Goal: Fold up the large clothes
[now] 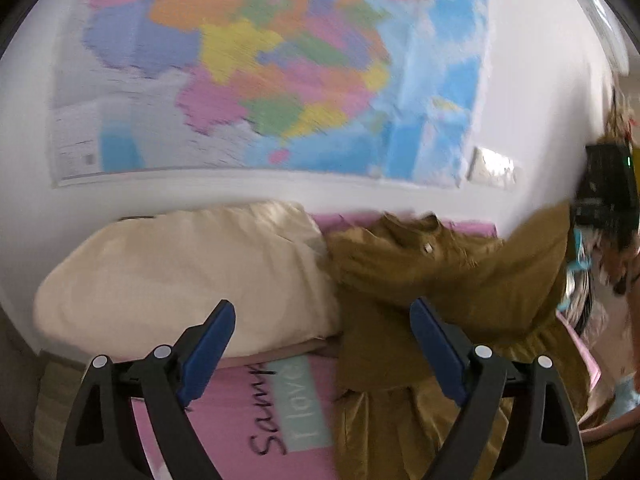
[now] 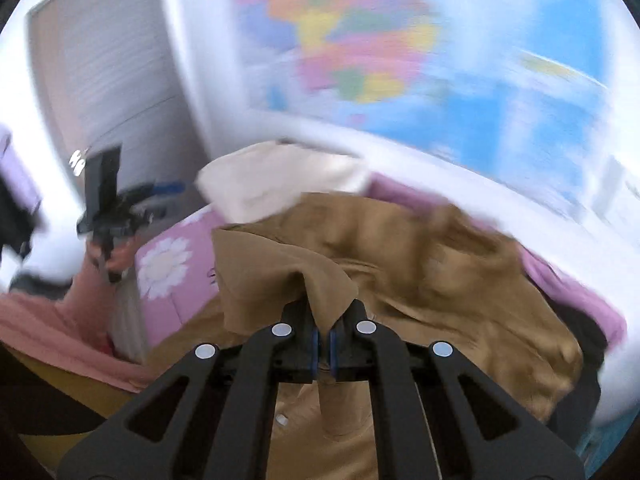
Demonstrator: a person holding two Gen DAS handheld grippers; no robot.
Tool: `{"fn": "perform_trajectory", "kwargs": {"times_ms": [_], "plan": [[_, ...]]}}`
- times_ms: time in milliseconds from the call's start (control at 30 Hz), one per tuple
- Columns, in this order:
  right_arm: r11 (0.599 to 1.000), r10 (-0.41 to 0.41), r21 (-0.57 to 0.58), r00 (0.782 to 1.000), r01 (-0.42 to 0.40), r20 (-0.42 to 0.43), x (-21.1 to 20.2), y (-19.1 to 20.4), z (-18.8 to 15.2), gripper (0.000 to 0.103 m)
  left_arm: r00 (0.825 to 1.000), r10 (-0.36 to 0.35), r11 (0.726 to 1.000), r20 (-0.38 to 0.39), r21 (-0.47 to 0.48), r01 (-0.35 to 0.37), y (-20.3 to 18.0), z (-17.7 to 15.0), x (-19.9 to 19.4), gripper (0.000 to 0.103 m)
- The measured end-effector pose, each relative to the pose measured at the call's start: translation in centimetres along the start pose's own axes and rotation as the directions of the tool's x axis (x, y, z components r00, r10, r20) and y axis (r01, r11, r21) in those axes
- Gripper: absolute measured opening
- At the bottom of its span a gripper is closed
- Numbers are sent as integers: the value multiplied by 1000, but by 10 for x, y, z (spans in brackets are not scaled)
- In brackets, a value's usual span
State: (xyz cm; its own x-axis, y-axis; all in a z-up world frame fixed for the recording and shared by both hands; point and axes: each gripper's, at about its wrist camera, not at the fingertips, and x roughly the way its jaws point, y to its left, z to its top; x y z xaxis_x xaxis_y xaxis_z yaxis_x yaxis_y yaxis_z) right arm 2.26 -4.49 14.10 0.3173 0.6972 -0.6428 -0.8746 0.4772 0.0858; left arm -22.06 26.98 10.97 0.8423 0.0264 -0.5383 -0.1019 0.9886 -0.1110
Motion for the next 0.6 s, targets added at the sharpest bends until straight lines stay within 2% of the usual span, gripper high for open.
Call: {"fn": "perform_trajectory", "kwargs": {"times_ms": [67,133,200,267,300,333,400,500,567,600], "plan": [[991,-37,126,999,36,1,-8,-36,-24,3,999,-34,999,-32,36,35,-18,-3,20,87],[976,-71,204,997,76,-33,-3,-66,-47,4,997,-34,996,-68,80,40,-38,-6,44,87],[944,-92,308,991,117,-96,14,-94,-76,4,993,-10,991,-116,131,25,-58,-10,71,87],[896,-93,415,981,157,-169,39,-121,-104,3,985,8,986,-171,168,21,-73,-12,103,87],[859,-93,477,972,187,-215,52,-136,-118,3,979,23,981,-203,192,17,-80,-14,121,87],[851,-99,486,969,201,-226,53,-140,-120,3,975,47,977,-216,215,1,-84,-16,131,87],[860,-155,455,968,230,-196,50,-135,-111,6,963,77,974,-258,227,-17,-88,-22,153,82],[897,-254,331,955,293,-155,42,-104,-83,9,946,21,985,-325,171,37,-85,-35,165,72],[917,-257,283,959,282,-120,37,-95,-67,11,934,10,983,-357,173,56,-85,-45,169,65],[926,-226,288,969,246,-102,36,-98,-63,12,930,-1,983,-369,169,68,-85,-50,171,60]]}}
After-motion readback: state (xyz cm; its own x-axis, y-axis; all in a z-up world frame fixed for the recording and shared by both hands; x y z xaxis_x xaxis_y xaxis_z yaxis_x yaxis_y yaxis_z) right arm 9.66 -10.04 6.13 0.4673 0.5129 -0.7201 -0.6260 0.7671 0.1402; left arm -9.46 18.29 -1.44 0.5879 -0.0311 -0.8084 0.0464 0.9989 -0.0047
